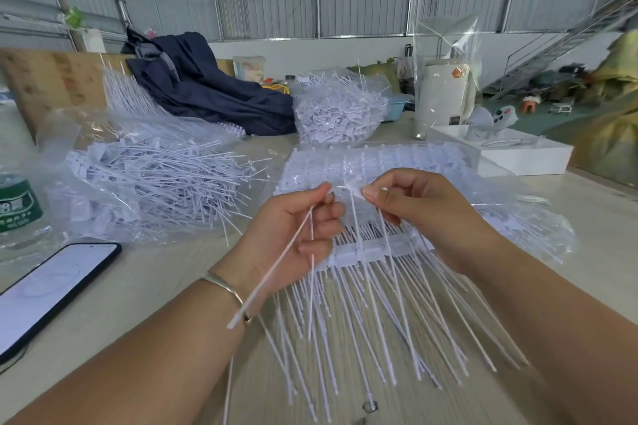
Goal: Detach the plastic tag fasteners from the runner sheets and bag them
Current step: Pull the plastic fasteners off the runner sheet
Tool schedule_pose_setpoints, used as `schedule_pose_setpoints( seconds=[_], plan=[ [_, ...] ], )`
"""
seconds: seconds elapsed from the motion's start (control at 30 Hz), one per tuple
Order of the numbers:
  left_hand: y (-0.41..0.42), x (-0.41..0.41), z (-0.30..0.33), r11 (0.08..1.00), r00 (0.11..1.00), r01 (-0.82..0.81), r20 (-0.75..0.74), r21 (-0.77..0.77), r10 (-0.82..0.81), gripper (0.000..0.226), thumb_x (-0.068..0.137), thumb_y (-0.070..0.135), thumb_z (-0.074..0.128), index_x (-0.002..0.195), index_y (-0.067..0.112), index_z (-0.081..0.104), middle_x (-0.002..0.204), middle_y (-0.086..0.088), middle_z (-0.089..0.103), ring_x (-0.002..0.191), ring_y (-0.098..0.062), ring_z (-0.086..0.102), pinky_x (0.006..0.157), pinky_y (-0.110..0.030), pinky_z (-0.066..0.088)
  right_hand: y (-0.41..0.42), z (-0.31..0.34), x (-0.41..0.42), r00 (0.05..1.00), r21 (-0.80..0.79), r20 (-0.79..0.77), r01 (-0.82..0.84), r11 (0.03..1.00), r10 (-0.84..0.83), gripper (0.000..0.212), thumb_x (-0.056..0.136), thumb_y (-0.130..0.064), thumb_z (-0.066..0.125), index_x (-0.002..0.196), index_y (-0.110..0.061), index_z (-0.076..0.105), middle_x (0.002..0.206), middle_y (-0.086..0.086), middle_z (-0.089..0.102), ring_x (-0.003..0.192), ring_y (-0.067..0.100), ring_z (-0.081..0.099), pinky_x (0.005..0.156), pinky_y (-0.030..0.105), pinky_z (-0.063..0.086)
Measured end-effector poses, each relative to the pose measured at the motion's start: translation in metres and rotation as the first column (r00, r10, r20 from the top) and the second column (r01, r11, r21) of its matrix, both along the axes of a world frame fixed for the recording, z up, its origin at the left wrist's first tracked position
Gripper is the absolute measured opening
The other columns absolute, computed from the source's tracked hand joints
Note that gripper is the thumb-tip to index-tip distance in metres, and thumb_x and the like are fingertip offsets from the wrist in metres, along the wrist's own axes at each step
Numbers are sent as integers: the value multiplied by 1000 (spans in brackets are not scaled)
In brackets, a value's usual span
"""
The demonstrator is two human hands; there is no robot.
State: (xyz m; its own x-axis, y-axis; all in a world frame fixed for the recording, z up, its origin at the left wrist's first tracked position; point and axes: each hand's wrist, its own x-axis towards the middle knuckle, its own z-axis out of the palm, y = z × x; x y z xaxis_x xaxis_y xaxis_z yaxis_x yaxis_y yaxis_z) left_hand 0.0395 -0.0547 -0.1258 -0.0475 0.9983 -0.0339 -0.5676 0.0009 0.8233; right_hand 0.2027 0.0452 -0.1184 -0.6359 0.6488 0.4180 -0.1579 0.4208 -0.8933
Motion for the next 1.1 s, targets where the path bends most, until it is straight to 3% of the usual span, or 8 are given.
schedule_pose_setpoints(
  seconds=[0.13,0.3,0.4,0.5,0.63,0.77,0.9,1.1],
  plan=[
    [4,-9,-2,989,993,-121,-13,-80,120,13,88,21,54,78,15,47,55,5,36,37,-4,29,34,-14,13,1,-1,0,1000,-11,16,18,1000,-18,47,70,-36,74,83,7,62,67,15,44,55,12,46,60,16,43],
    [4,-8,-4,980,981,-173,-101,-95,163,18,92,10,56,76,14,47,53,7,37,36,-2,27,32,-12,17,8,-9,2,983,101,108,136,986,-147,11,84,-15,72,76,-11,65,64,2,54,59,14,49,64,26,40],
    [7,-5,-6,951,944,-289,-200,-111,263,23,88,2,61,76,14,46,51,7,32,35,-2,24,32,-13,15,10,-14,1,950,284,161,216,934,-268,10,85,-19,70,78,-18,63,56,-14,45,47,4,38,52,14,33],
    [7,-5,-7,939,928,-325,-228,-113,294,23,92,17,63,76,17,46,57,5,33,37,-4,24,33,-14,16,10,-16,0,944,339,151,229,913,-293,11,86,-23,70,79,-24,62,61,-12,46,43,2,38,49,10,32],
    [5,-2,-3,961,945,-268,-212,-64,249,31,92,35,61,75,16,44,58,1,46,39,-6,33,32,-14,23,9,-17,-1,926,424,156,251,870,-343,9,86,-32,69,81,-30,63,69,-7,53,46,2,43,52,13,36],
    [6,2,-6,926,868,-369,-386,-79,313,39,95,44,55,70,15,48,62,0,62,36,-7,42,33,-16,31,10,-17,-1,928,431,163,240,870,-336,8,87,-38,68,82,-34,63,71,-8,54,48,3,44,55,15,35],
    [6,1,-6,924,866,-367,-401,-108,297,38,96,45,51,75,14,52,62,1,49,38,-6,26,34,-15,17,11,-18,-1,927,464,198,198,863,-319,9,93,-27,63,85,-31,64,62,-17,55,54,0,50,59,22,38],
    [5,-2,-6,954,879,-262,-445,-149,172,24,72,29,79,75,15,60,58,6,38,42,-4,22,32,-14,17,13,-17,0,900,547,227,198,813,-372,13,95,-21,60,91,-22,72,63,-20,58,60,3,55,62,24,43]
  ],
)
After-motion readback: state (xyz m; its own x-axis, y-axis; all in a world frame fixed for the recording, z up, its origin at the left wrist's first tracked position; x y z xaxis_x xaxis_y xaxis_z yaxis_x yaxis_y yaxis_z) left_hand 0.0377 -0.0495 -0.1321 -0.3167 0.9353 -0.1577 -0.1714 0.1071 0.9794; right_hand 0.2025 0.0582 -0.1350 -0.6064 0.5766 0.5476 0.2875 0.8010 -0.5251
